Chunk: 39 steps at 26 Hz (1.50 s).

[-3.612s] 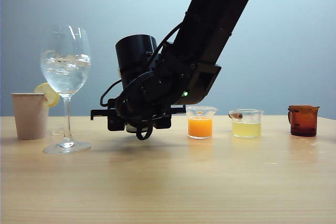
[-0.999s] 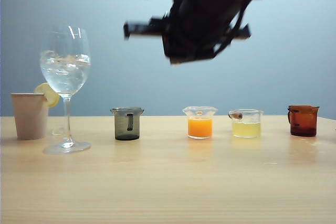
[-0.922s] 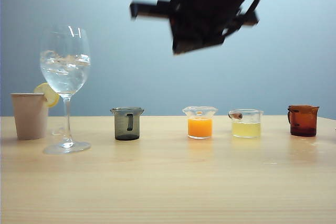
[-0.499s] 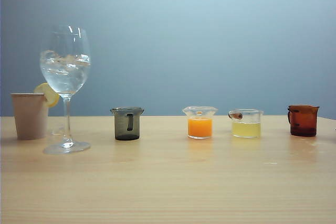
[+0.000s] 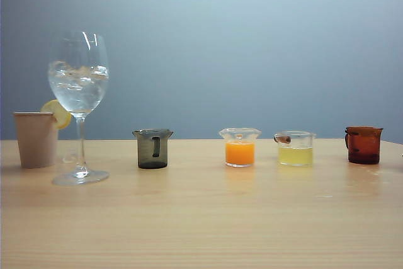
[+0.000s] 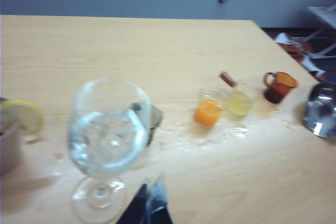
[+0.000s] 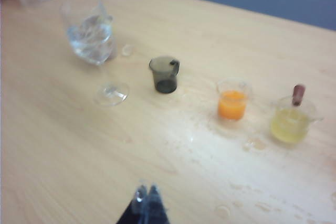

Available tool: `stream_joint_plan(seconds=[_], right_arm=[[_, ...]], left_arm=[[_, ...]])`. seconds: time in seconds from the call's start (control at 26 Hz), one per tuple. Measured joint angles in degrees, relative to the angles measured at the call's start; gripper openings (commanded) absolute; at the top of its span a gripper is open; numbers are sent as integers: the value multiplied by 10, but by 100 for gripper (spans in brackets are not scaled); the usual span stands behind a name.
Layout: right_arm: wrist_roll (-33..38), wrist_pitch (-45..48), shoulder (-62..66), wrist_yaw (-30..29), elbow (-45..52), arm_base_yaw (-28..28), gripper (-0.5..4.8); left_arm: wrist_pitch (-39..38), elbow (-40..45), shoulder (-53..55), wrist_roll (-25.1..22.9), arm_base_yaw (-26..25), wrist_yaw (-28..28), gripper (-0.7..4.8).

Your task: Pick up the first measuring cup from the left, pour the coconut rum inside into the goblet, and finally put the measuring cup back in its original place.

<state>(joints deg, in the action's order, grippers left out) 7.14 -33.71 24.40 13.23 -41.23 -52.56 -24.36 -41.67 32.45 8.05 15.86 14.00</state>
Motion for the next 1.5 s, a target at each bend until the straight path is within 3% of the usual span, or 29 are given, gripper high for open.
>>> stream_joint_plan(seconds=[0.23,0.46,0.65,0.73,1.0,1.19,1.5], right_arm=[[6,95,-97,18,130,0,-5],[6,141,-102,19,198,0,-5],[6,184,-102,-14,266,0,-5],[6,237,-103,-14,297,0,-5],[7,239,-102,-28,339,0,-5],[16,244,-103,-38,348,0,-5],[18,238,-103,-38,362,0,0]], left_arm=[[95,113,-90,37,0,9,-5],[134,170,-142,43,0,3,-5],[143,232,-162,51,1,3,-5],[233,287,-167,59,1,3,-5],[369,410,-167,57,1,3,-5],[375,414,-167,19,0,-2,-4],[363,413,-169,21,0,-1,-4]])
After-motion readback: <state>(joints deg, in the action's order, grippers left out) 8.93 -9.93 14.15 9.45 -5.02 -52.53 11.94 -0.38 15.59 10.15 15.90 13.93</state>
